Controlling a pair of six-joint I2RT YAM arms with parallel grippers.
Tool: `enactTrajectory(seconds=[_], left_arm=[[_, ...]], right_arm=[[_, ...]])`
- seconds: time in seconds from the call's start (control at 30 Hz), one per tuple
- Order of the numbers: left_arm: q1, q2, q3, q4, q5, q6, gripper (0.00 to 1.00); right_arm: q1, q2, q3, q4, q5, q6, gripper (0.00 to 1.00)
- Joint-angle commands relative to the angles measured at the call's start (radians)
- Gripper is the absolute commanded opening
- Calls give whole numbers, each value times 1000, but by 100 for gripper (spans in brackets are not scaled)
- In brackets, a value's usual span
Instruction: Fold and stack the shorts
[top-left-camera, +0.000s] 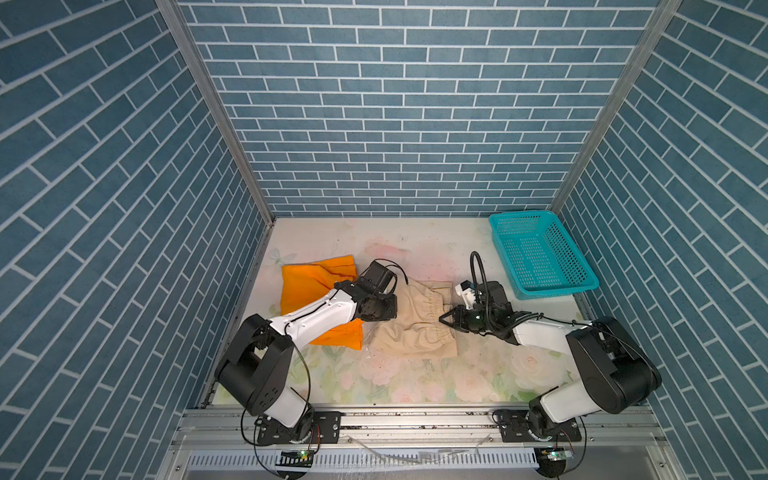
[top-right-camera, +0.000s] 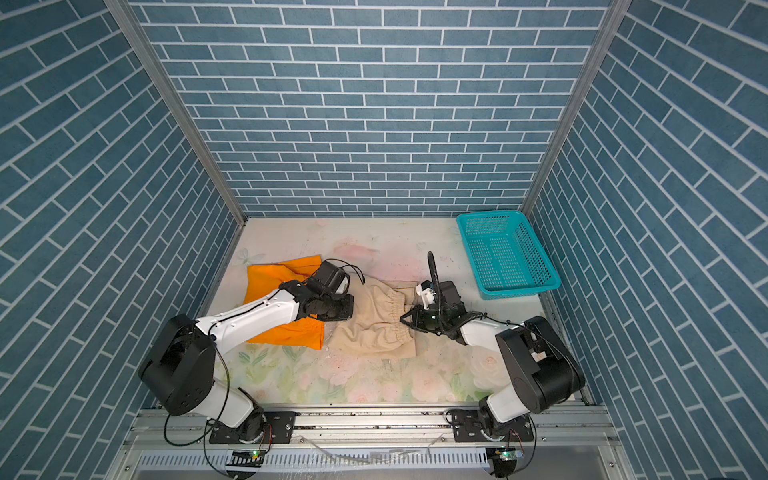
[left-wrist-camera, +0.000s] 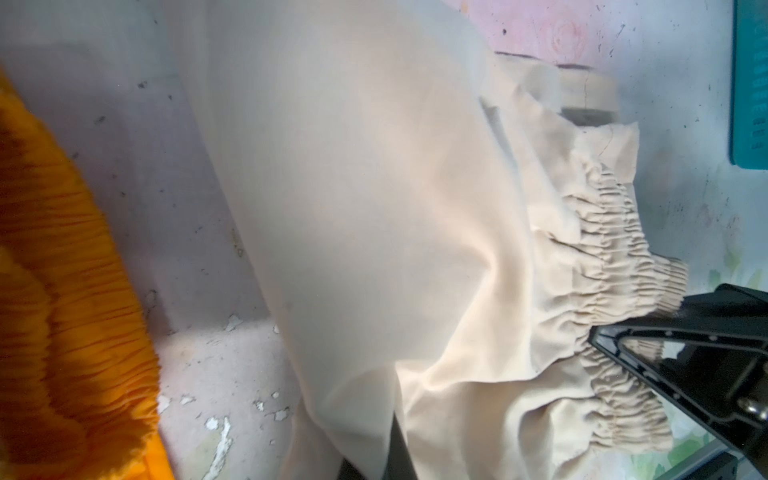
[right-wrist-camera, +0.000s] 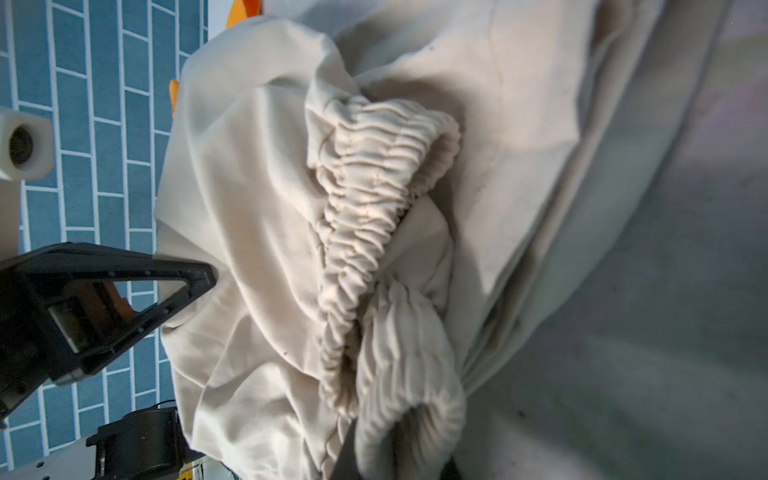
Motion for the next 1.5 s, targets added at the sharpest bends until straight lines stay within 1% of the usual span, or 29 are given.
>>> enactTrajectory(seconds=[0.0,0.1,0.2,0.37,0.47,0.53,0.67,0.93,1.07,1.17,1.23,1.33,1.4,1.47], left_arm=[[-7,-27,61,-203,-36,56,3],[-7,-58,104,-296,-66,80,0],[-5,-113,144,-374,-108,101,0],[17,-162,237,-486,-160,178,0],[64,-159,309,-564,-176,245,0],[117,-160,351,-607,-189,293,0],[223,-171,387,-639,-169,365,0],[440,-187,357,-671,-196,488,0],[536,-207,330,-660,-214,565,0],[610,-229,311,-616,-176,613,0],[633,-241,292,-573,-174,638,0],[649,-230,271,-558,-220,643,0],[663,-211,246,-551,-231,636,0],[679,-191,219,-541,-231,620,7]], right_arm=[[65,-36,3,50,67,122,0],[122,-56,26,66,109,162,0],[177,-72,70,58,171,178,0],[262,-47,145,77,250,187,0],[304,-8,173,137,282,204,0],[332,33,213,156,297,204,0],[371,121,304,193,299,205,0],[421,290,498,201,307,178,0],[454,362,573,197,337,154,0],[471,426,635,203,342,142,0],[482,467,674,194,350,126,0],[496,523,723,183,353,123,0],[508,558,736,187,348,134,0],[520,589,745,189,331,143,1]])
